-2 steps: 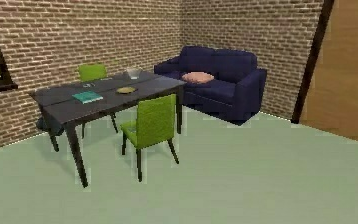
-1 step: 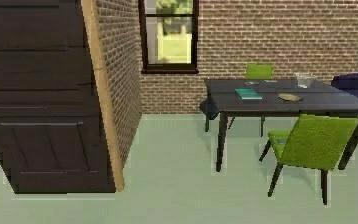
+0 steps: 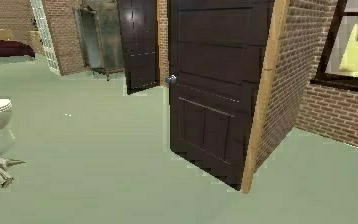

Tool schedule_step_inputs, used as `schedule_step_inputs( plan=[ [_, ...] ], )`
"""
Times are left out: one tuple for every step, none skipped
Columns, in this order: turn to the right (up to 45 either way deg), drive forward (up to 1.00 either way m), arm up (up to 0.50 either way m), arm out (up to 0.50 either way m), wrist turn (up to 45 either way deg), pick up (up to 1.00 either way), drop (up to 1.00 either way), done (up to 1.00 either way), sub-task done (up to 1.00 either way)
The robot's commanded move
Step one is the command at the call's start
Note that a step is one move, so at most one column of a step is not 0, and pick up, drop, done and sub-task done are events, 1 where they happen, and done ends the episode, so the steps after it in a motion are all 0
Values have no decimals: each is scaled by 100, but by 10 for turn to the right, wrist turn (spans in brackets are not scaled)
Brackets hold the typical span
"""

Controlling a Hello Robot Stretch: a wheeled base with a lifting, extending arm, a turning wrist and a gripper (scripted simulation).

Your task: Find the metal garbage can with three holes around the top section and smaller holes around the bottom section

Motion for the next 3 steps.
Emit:
schedule_step_inputs(
  plan=[
    [-120, 0, 0, 0, 0, 0, 0, 0, 0],
    [0, 45, 0, 0, 0, 0, 0, 0, 0],
    [-210, 0, 0, 0, 0, 0, 0, 0, 0]
  ],
)
